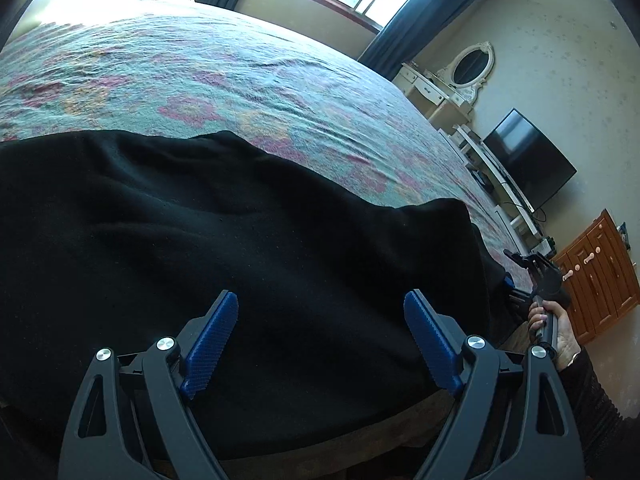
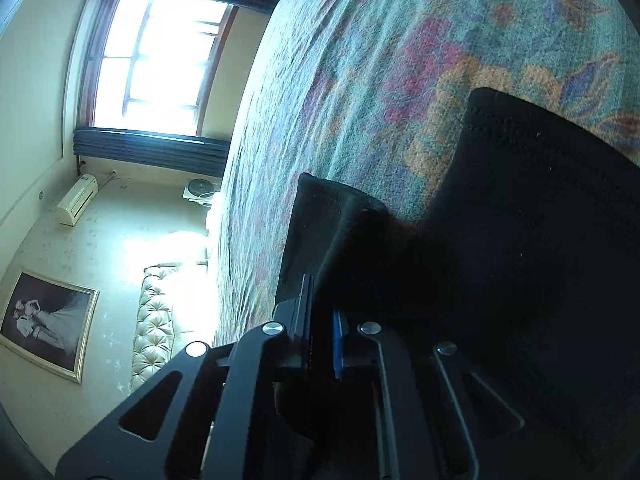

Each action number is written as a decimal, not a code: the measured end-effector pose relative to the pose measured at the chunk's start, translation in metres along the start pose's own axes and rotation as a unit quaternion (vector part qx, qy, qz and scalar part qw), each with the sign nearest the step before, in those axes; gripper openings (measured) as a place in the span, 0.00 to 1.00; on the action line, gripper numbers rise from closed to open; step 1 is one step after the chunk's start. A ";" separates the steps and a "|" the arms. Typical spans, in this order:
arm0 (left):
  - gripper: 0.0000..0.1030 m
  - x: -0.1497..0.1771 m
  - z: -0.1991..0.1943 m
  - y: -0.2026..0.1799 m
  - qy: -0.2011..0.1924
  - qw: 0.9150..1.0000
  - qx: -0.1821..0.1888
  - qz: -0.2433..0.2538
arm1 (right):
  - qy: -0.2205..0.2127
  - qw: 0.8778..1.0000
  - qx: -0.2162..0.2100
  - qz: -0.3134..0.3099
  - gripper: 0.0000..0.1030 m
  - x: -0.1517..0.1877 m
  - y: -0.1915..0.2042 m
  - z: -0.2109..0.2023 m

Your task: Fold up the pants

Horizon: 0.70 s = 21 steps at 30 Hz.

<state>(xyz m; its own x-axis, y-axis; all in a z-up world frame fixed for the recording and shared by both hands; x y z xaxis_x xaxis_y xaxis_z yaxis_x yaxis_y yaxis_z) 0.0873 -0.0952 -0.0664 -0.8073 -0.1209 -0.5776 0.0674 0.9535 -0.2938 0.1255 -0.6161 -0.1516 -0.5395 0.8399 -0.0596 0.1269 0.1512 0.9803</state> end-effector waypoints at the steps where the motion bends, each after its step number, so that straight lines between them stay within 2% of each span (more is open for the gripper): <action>1: 0.81 0.003 0.002 -0.003 0.003 1.000 -0.002 0.003 | -0.003 1.000 -0.008 -0.003 0.06 0.001 0.004 -0.002; 5: 0.81 0.008 0.005 -0.012 0.011 1.000 -0.001 0.007 | -0.015 0.998 -0.018 -0.061 0.06 -0.005 0.041 -0.027; 9: 0.81 0.007 0.004 -0.022 0.010 1.000 0.007 0.016 | -0.039 0.994 -0.021 -0.097 0.06 -0.013 0.068 -0.077; 12: 0.81 0.008 0.005 -0.032 0.017 0.999 0.020 0.020 | -0.044 0.995 0.010 -0.094 0.06 -0.014 0.053 -0.105; 16: 0.81 0.016 0.008 -0.052 0.034 0.998 0.046 0.029 | -0.034 0.997 0.048 -0.053 0.06 -0.005 0.002 -0.122; 19: 0.81 0.024 0.013 -0.068 0.050 0.996 0.064 0.038 | -0.032 0.998 0.057 -0.021 0.06 0.002 -0.025 -0.123; 21: 0.81 0.032 0.016 -0.078 0.067 0.994 0.078 0.036 | -0.030 0.998 0.056 -0.020 0.06 0.002 -0.033 -0.124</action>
<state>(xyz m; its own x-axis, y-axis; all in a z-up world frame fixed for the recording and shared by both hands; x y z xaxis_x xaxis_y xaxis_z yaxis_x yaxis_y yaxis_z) 0.0656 -0.1774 -0.0742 -0.8671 -0.0069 -0.4981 0.2091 0.9025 -0.3766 0.0168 -0.6838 -0.1603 -0.4962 0.8610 -0.1119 0.2015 0.2396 0.9497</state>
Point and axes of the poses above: each gripper's, at about its wrist camera, not at the fingertips, and z roughly the way its jaws point, y to its left, x to its underside, the point moved 6 cm from there along z, roughly the way its jaws point, and after that the axes turned 15 degrees about -x, right-handed, at the moved point
